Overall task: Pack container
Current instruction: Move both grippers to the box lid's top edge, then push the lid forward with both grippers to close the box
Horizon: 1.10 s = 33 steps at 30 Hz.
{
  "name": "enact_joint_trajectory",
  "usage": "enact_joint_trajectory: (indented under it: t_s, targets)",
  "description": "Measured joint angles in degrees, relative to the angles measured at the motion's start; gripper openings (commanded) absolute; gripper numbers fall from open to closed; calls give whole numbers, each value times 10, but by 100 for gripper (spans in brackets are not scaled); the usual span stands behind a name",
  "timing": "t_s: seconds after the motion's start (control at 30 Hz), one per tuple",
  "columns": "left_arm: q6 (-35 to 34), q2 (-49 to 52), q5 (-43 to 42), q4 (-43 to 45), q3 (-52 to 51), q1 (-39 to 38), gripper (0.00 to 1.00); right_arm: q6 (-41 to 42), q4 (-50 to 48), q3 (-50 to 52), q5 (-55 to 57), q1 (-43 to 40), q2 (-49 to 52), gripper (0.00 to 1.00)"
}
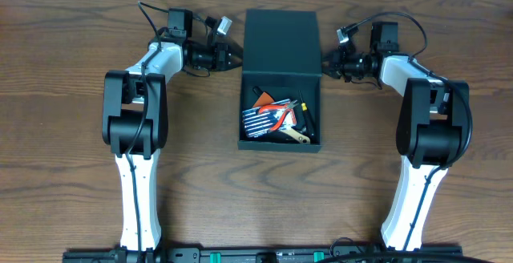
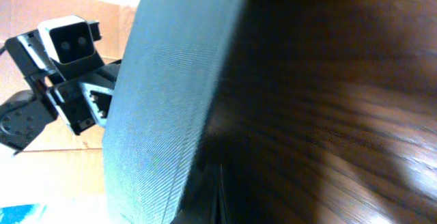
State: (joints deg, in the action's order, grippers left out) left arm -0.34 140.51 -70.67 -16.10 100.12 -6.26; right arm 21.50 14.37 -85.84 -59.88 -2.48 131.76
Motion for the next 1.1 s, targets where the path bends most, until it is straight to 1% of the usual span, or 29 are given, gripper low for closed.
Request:
enact_joint_trajectory:
  t_s: [0.2,0.4,0.6,0.87,1.0,1.1]
  targets:
    - [-25,0,-28,31,0,0,5,0,0,-33,-12,3,0,1]
    - [-33,0,-45,33,7,0,5,0,5,-64,-18,3,0,1]
    - [-44,-2,-52,35,40,1,6,0,17,-82,-25,3,0,1]
    - [-50,-43,-52,34,44,1,5,-3,24,-104,-52,3,0,1]
    - [-58,-78,-50,12,45,1,5,-16,62,-138,-60,9,0,1]
    - [-59,-104,-38,-18,48,1,5,-37,115,-172,-60,12,0,1]
